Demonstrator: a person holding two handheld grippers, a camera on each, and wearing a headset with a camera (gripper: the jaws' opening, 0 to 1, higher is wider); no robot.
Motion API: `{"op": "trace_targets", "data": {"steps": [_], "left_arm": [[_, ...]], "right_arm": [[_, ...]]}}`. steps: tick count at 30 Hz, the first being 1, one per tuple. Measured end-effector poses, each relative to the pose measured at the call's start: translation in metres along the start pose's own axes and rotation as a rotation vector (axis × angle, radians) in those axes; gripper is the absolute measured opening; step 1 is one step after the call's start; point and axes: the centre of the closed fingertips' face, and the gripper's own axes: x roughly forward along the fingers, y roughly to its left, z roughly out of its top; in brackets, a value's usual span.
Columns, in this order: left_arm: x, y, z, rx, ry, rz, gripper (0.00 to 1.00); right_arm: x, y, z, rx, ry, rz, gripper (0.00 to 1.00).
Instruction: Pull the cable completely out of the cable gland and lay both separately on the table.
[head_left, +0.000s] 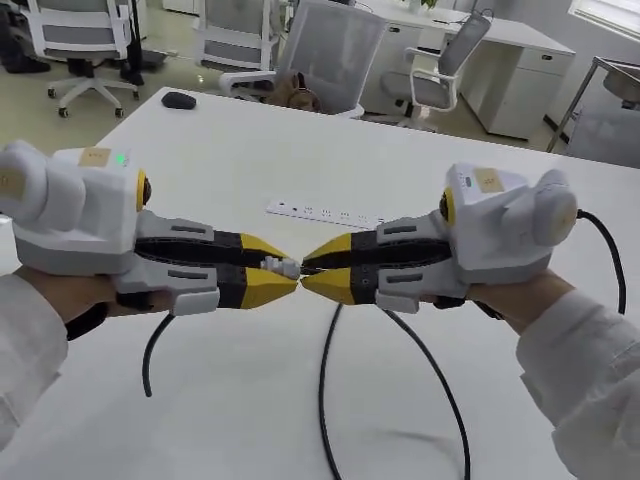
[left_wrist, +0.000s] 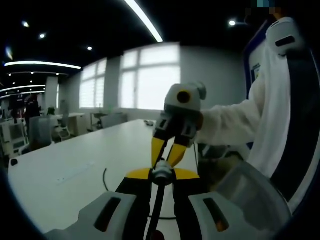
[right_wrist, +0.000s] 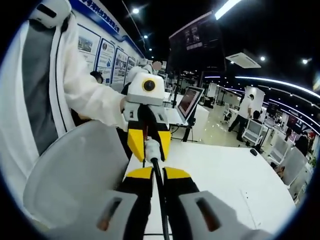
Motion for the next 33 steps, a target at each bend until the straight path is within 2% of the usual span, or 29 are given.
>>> {"op": "trace_targets", "data": {"steps": [16, 33], "left_arm": [[-0.008, 0.002, -0.003, -0.009, 0.004, 0.012, 0.17], [-0.014, 0.004, -0.001, -0.012, 0.0, 0.024, 0.17]], "right_arm": [[0.003, 0.001, -0.003, 0.007, -0.004, 0.02, 0.04], [-0.016, -0.008, -0.018, 0.029, 0.009, -0.02, 0.04]]}}
